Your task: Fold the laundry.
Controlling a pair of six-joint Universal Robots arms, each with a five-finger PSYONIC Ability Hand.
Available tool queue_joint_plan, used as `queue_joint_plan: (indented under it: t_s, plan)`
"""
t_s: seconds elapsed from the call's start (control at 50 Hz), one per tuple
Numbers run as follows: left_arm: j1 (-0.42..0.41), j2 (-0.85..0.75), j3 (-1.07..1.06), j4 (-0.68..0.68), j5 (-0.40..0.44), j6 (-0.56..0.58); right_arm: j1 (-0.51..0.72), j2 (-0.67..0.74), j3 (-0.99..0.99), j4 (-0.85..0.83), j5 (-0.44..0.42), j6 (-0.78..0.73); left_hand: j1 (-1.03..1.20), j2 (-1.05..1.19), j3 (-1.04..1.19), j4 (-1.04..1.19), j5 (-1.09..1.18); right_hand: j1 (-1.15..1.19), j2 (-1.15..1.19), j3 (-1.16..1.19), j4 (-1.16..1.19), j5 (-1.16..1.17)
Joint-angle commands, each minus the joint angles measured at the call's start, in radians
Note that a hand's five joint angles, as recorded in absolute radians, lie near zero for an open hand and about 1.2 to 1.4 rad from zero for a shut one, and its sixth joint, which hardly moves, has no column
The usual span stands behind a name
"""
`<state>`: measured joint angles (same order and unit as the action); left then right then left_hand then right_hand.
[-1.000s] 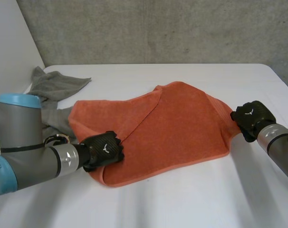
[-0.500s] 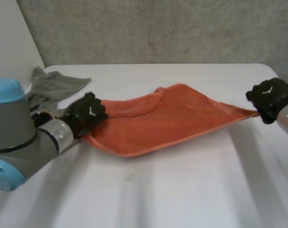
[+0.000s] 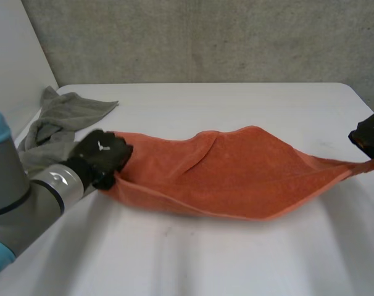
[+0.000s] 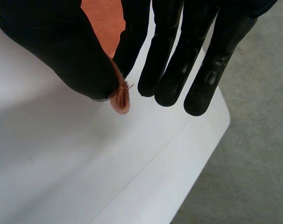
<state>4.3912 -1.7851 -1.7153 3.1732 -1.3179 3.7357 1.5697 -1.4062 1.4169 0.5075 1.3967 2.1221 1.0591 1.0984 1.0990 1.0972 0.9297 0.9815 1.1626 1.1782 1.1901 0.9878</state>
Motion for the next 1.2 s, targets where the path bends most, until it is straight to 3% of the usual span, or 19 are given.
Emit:
queue_joint_plan:
  t_s: [0.02, 0.18, 0.28, 0.36, 0.52, 0.68, 0.82, 0.9, 1.04, 1.12, 1.2]
  plan:
    - [0.010, -0.089, -0.012, -0.004, 0.000, 0.007, 0.004, 0.013, 0.057, -0.056, -0.002, 0.006, 0.202, 0.163, 0.163, 0.164, 0.157, 0.415, 0.234, 0.218, 0.206, 0.234]
    - [0.020, -0.096, -0.015, -0.005, -0.004, 0.012, 0.004, 0.013, 0.093, -0.083, -0.007, 0.006, 0.337, 0.298, 0.297, 0.299, 0.292, 0.415, 0.234, 0.218, 0.206, 0.234]
    - [0.004, -0.070, -0.015, -0.123, -0.066, 0.093, -0.005, 0.010, 0.113, -0.047, 0.004, -0.025, 0.337, 0.298, 0.297, 0.299, 0.292, 0.415, 0.234, 0.218, 0.206, 0.234]
    - [-0.012, 0.097, 0.016, -0.182, -0.136, 0.107, -0.008, -0.040, 0.025, -0.012, -0.015, -0.021, 0.337, 0.298, 0.297, 0.299, 0.292, 0.415, 0.234, 0.218, 0.206, 0.234]
    - [-0.059, 0.371, 0.166, -0.084, -0.182, 0.006, -0.008, -0.192, -0.280, -0.004, -0.057, 0.263, 0.337, 0.298, 0.297, 0.299, 0.292, 0.415, 0.234, 0.218, 0.206, 0.234]
    - [-0.056, 0.452, 0.224, -0.116, -0.254, -0.034, -0.031, -0.201, -0.374, 0.136, -0.108, 0.214, 0.337, 0.298, 0.297, 0.299, 0.292, 0.415, 0.234, 0.218, 0.206, 0.234]
    - [-0.055, 0.302, 0.227, -0.164, -0.256, -0.008, -0.024, -0.113, -0.375, 0.172, -0.100, 0.148, 0.337, 0.298, 0.297, 0.299, 0.292, 0.415, 0.234, 0.218, 0.206, 0.234]
    - [-0.056, 0.140, 0.255, -0.164, -0.254, -0.007, 0.012, 0.039, -0.400, 0.177, -0.079, 0.147, 0.337, 0.298, 0.297, 0.299, 0.292, 0.415, 0.234, 0.218, 0.206, 0.234]
    - [-0.053, -0.187, 0.416, -0.131, -0.257, -0.004, 0.115, 0.292, -0.479, 0.171, 0.031, 0.168, 0.337, 0.298, 0.297, 0.299, 0.292, 0.415, 0.234, 0.218, 0.206, 0.234]
    - [-0.055, -0.295, 0.494, -0.053, -0.254, 0.007, 0.119, 0.455, -0.585, 0.166, 0.054, 0.272, 0.337, 0.298, 0.297, 0.299, 0.292, 0.415, 0.234, 0.218, 0.206, 0.234]
    - [-0.049, -0.359, 0.551, 0.158, -0.257, 0.064, 0.121, 0.546, -0.702, 0.125, 0.059, 0.366, 0.337, 0.298, 0.297, 0.299, 0.292, 0.415, 0.234, 0.218, 0.206, 0.234]
